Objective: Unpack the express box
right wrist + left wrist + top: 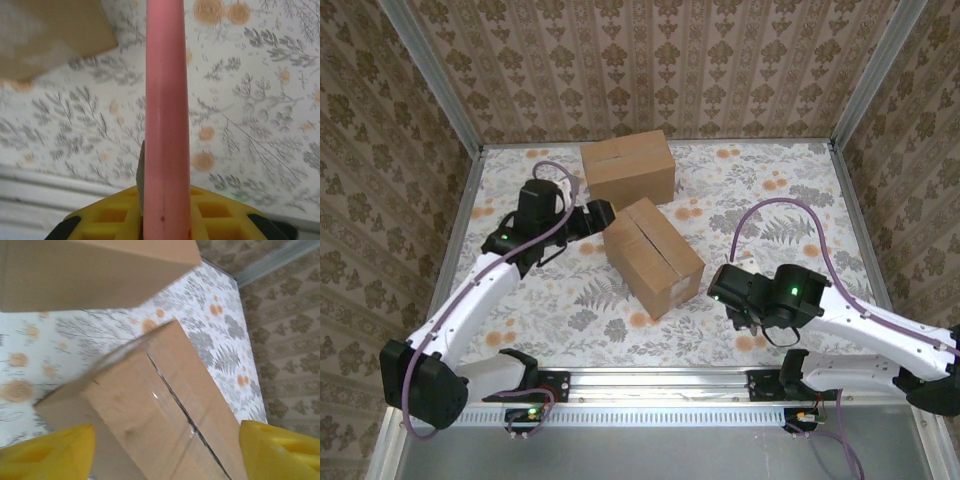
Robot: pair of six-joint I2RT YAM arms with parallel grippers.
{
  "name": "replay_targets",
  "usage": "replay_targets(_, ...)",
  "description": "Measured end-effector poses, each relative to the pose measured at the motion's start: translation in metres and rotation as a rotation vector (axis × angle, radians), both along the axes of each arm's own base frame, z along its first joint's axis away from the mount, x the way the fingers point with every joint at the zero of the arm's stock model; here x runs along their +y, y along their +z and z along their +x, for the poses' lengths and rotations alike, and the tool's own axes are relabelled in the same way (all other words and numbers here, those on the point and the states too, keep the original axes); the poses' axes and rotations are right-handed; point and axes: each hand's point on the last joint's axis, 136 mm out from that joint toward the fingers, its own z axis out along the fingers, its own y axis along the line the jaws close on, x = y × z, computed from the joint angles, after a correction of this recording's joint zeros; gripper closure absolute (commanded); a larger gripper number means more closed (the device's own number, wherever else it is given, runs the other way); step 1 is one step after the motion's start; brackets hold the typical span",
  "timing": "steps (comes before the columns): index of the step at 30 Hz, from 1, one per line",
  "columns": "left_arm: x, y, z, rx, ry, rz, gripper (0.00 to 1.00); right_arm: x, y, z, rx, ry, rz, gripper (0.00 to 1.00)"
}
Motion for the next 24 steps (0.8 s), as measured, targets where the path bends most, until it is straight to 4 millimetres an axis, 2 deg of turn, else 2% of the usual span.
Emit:
replay_targets(3, 0.020, -0.010, 0.013, 0.026, 0.044, 0.062, 0.49, 0.006, -0.003, 0.017, -0.051, -0.054, 0.033, 1.00)
replay_targets(6, 0.031, -0.025, 0.028, 0.064, 0.063, 0.118, 0.55, 0.012, -0.010, 0.031, -0.077, -0.099, 0.055, 1.00)
replay_targets(14, 0.033, -0.064, 0.058, 0.133, 0.043, 0.191, 0.56, 0.031, -0.034, 0.053, -0.072, -0.153, 0.069, 1.00)
replay_targets(24, 0.023, -0.094, 0.083, 0.158, 0.025, 0.203, 0.57, 0.046, -0.044, 0.072, -0.058, -0.192, 0.127, 1.00)
